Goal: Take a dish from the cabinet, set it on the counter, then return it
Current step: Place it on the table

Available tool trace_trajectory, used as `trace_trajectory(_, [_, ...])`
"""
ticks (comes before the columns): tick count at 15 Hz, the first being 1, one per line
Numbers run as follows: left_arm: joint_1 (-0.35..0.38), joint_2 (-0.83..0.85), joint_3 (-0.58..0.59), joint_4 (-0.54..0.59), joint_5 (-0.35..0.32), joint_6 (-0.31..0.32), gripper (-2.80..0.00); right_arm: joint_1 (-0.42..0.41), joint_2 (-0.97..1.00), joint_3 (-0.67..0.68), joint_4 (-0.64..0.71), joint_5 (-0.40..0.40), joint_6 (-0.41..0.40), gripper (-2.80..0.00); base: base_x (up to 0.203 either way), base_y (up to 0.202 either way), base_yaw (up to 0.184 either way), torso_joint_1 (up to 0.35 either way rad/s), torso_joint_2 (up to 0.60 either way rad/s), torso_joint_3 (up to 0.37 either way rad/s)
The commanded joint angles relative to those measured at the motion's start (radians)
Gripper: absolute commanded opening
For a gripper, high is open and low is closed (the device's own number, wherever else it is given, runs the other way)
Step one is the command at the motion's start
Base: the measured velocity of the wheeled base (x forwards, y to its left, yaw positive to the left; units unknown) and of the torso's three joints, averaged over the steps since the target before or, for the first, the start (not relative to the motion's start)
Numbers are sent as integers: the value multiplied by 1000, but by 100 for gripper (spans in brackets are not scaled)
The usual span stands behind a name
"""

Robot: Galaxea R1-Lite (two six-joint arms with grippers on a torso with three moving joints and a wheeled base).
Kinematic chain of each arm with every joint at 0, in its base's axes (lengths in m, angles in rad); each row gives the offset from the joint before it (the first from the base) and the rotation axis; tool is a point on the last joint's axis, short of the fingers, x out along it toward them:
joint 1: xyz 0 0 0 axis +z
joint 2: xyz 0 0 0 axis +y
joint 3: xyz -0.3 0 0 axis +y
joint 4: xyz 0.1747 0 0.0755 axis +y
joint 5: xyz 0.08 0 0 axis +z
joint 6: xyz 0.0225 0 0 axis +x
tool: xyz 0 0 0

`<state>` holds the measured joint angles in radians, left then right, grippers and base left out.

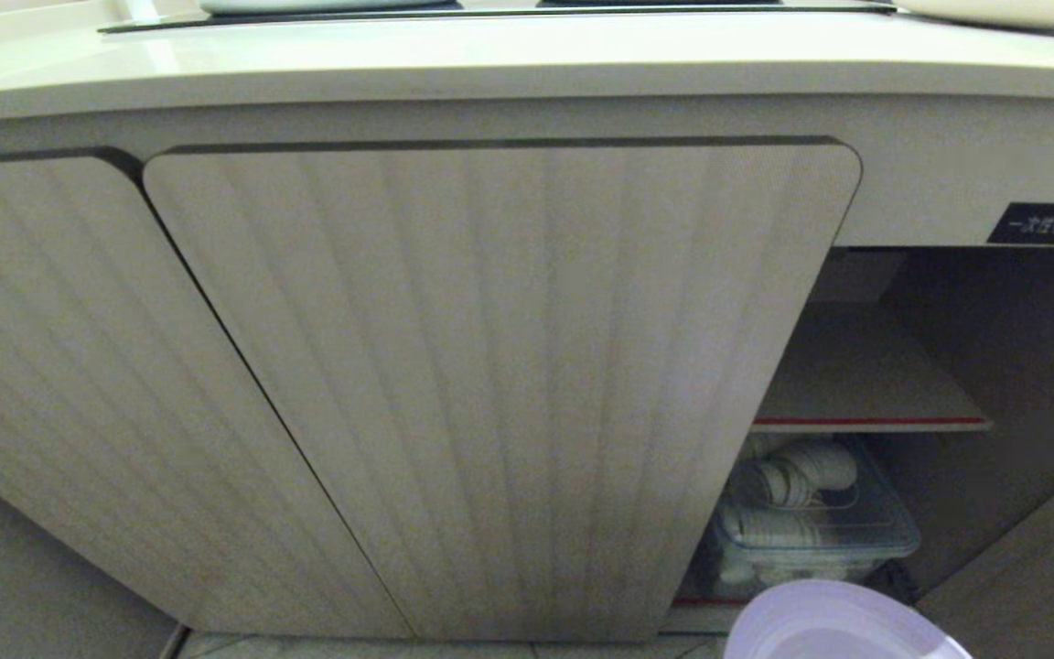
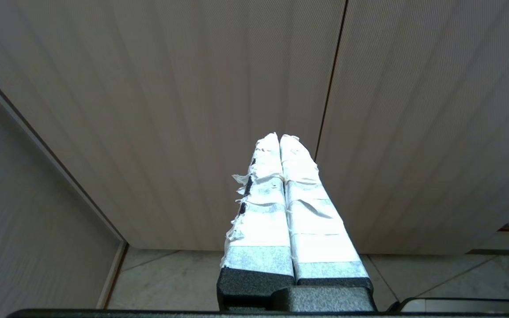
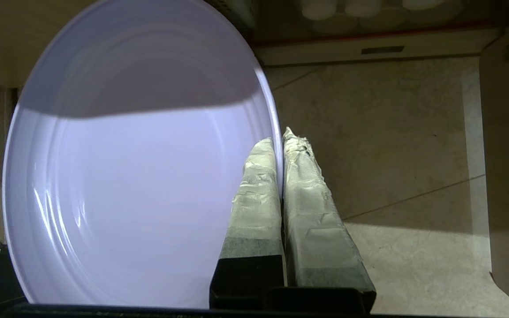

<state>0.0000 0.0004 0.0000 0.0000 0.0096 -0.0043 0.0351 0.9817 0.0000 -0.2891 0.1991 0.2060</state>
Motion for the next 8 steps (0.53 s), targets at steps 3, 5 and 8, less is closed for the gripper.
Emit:
trace_trajectory(3, [0, 0, 0, 0, 1, 0, -280, 3, 3, 0, -10, 2, 1, -280, 0, 0, 0, 0, 0, 0])
trace_trajectory(5, [0, 0, 0, 0, 0, 0, -280, 5, 7, 0, -15, 2, 1, -280, 0, 0, 0, 0, 0, 0])
trace_trajectory(8, [0, 0, 0, 0, 1, 0, -280, 6, 8, 0, -16, 2, 1, -280, 0, 0, 0, 0, 0, 0])
